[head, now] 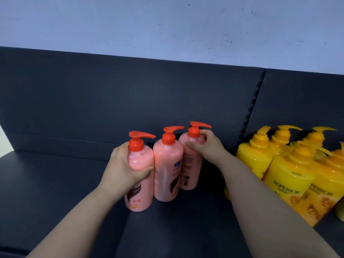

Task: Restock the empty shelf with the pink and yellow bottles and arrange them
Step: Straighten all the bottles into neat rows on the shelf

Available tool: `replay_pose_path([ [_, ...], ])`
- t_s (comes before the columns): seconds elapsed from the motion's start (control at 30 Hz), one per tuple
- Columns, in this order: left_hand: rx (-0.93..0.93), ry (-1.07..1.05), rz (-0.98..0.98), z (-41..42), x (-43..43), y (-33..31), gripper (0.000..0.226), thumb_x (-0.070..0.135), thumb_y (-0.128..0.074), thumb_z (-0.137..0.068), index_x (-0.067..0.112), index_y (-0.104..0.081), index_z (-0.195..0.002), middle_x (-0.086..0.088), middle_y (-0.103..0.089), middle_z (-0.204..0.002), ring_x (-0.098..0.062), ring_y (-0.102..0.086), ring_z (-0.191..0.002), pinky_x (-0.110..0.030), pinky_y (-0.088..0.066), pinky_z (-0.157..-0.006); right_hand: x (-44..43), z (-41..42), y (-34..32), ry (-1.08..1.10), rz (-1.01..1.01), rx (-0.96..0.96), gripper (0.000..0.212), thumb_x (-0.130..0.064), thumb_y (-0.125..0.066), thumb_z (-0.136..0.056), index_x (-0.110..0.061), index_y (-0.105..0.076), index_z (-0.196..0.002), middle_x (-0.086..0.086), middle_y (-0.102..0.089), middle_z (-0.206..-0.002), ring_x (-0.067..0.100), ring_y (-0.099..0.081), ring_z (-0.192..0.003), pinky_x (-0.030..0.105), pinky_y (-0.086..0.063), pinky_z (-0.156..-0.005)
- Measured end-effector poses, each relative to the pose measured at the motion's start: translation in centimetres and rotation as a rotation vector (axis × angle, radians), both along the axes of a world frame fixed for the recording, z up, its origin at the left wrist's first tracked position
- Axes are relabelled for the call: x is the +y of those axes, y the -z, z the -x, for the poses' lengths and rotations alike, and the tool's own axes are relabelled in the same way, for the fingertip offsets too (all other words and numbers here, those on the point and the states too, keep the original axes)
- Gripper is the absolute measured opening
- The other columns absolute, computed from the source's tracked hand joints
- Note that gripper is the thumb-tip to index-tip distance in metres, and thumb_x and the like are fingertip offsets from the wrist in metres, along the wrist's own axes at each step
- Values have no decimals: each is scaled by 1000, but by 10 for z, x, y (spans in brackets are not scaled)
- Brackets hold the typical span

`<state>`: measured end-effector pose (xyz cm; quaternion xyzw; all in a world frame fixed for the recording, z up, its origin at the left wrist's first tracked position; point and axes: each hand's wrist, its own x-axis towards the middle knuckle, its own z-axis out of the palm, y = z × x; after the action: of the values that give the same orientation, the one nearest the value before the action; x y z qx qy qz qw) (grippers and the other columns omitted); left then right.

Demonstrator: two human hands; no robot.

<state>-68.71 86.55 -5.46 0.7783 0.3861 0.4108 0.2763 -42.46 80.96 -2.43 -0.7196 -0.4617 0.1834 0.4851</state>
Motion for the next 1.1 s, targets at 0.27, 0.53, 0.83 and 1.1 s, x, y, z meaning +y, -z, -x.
replay_pose_path([
  [0.27,-5,-3,10,0,4,3,74,28,-87,-56,34,-47,-118,6,-51,-114,-16,-51,-109,-33,-46,-86,-9,23,7,28,-123,-58,33,-21,-70,-76,-25,-59,-107,-3,-61,-113,15,-58,-105,27,-47,-88],
  [0.53,-11,3,7,0,1,1,72,29,-85,-56,34,-48,-117,8,-51,-113,-15,-50,-109,-32,-45,-86,-18,107,16,54,-249,-414,51,-29,-66,-79,-12,-49,-124,5,-50,-125,19,-44,-118,29,-33,-103],
  [0.83,-21,20,-9,8,-7,-5,62,22,-85,-57,30,-51,-109,11,-56,-102,-13,-56,-96,-21,-43,-73,-4,113,9,116,7,-493,97,-38,-77,-67,-7,-24,-142,9,-45,-132,26,-41,-124,31,-34,-103],
  [1.1,25,119,54,23,-26,-5,72,33,-87,-55,38,-51,-117,11,-55,-112,-8,-55,-101,-23,-43,-78,-45,114,13,56,-39,-448,82,-37,-81,-60,-7,-41,-125,5,-44,-121,22,-43,-115,27,-34,-97],
])
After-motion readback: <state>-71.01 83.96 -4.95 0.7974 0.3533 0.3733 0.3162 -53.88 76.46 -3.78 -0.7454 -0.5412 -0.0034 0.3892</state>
